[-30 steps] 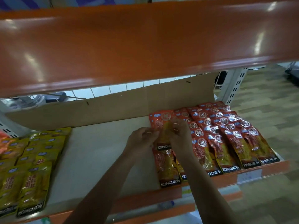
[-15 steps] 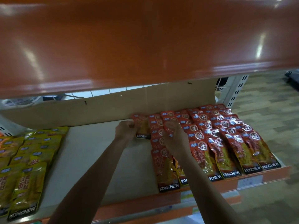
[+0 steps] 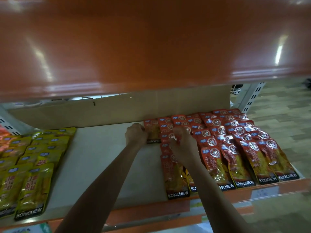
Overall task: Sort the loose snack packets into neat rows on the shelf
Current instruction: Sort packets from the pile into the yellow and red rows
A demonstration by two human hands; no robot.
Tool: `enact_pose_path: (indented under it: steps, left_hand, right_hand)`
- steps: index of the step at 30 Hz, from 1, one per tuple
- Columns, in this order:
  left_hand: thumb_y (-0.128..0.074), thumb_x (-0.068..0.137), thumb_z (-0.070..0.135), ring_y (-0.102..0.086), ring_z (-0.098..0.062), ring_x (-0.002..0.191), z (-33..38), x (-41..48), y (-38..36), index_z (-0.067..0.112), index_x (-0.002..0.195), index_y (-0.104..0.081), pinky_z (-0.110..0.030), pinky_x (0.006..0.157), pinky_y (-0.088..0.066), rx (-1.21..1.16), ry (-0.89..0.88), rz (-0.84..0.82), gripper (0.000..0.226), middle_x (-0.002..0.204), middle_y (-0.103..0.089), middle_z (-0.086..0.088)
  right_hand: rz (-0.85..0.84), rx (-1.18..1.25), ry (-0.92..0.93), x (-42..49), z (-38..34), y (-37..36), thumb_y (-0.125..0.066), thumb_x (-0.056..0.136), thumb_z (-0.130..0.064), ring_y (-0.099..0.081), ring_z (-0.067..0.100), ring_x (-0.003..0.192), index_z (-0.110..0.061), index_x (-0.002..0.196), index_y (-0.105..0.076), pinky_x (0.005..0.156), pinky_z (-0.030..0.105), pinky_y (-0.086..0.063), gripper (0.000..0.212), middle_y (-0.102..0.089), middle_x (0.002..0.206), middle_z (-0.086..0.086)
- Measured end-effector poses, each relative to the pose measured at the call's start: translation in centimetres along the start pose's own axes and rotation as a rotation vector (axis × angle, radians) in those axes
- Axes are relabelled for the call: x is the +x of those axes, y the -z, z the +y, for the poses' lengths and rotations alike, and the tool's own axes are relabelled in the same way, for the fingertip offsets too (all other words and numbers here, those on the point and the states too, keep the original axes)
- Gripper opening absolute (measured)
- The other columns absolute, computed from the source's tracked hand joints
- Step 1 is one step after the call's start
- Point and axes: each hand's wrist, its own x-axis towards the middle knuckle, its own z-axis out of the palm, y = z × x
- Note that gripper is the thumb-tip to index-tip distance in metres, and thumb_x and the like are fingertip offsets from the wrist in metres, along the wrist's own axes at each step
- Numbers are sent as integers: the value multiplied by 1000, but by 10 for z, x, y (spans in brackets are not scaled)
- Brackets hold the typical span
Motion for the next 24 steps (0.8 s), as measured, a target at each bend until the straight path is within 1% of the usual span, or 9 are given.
enact_pose_path:
  steps: [3, 5, 7, 8, 10, 13, 16, 20, 24]
  left_hand:
    - [-62, 85, 36, -65, -23, 88, -1, -4, 1, 15, 89, -70, -23, 67, -41, -5, 18, 13, 23, 95, -71, -6]
    - [-60, 88, 37, -64, -23, 90, 0, -9, 4, 11, 94, -67, -24, 67, -41, 0, 26, 25, 28, 98, -69, -8]
    - [-59, 90, 39, -63, -24, 93, 0, -14, 6, 8, 103, -64, -26, 68, -42, -4, 23, 30, 34, 102, -67, -9]
    - [-59, 90, 40, -63, -25, 96, -1, -16, 8, 8, 108, -62, -28, 71, -44, -1, 12, 34, 37, 105, -67, -10]
    - [-58, 90, 43, -62, -27, 101, -4, -22, 12, 11, 117, -59, -32, 80, -48, 23, -22, 40, 42, 111, -66, -9]
    - [-56, 91, 41, -60, -24, 106, -14, -36, 26, 18, 122, -57, -33, 89, -49, 88, -100, 43, 39, 117, -64, -6]
    - [-54, 93, 37, -59, -21, 107, -30, -54, 50, 19, 124, -56, -32, 90, -49, 154, -211, 95, 36, 119, -61, -4]
    - [-51, 94, 34, -51, -20, 117, -78, -82, 99, 20, 131, -51, -31, 92, -44, 226, -291, 207, 39, 126, -56, -3]
    - [-58, 90, 27, -45, -28, 124, -157, -106, 160, 14, 131, -52, -36, 93, -42, 260, -276, 299, 44, 130, -55, -7]
  right_hand:
    - [-3, -23, 13, -1, -3, 0, -54, 94, -13, -54, 18, 118, -14, 131, -51, 87, 22, -41, 38, -57, 130, 2]
    - [-10, -29, 21, -3, -6, 0, -54, 94, -12, -57, 16, 109, -15, 130, -51, 82, 21, -42, 37, -58, 126, 1]
    - [-23, -30, 25, -7, -11, 0, -53, 94, -12, -54, 7, 95, -15, 129, -50, 74, 19, -41, 35, -56, 119, -2]
    - [-22, -32, 34, -9, -14, -1, -53, 94, -13, -52, 6, 96, -15, 129, -51, 74, 19, -39, 35, -56, 118, -2]
    - [-19, -44, 63, -10, -18, -6, -53, 94, -14, -52, 9, 105, -14, 127, -52, 80, 20, -37, 33, -56, 117, -3]
    - [-24, -61, 99, -14, -29, -20, -53, 93, -14, -55, 19, 114, -13, 125, -55, 82, 20, -37, 32, -59, 122, 2]
    - [-62, -121, 160, -23, -48, -43, -53, 92, -17, -57, 20, 112, -16, 125, -56, 83, 23, -40, 32, -61, 121, 4]
    - [-130, -156, 279, -46, -84, -96, -53, 93, -16, -46, 17, 126, -16, 133, -51, 104, 26, -34, 40, -53, 136, 0]
    - [-195, -184, 386, -87, -136, -167, -56, 91, -14, -47, 23, 126, -11, 131, -53, 104, 26, -31, 41, -55, 135, 5]
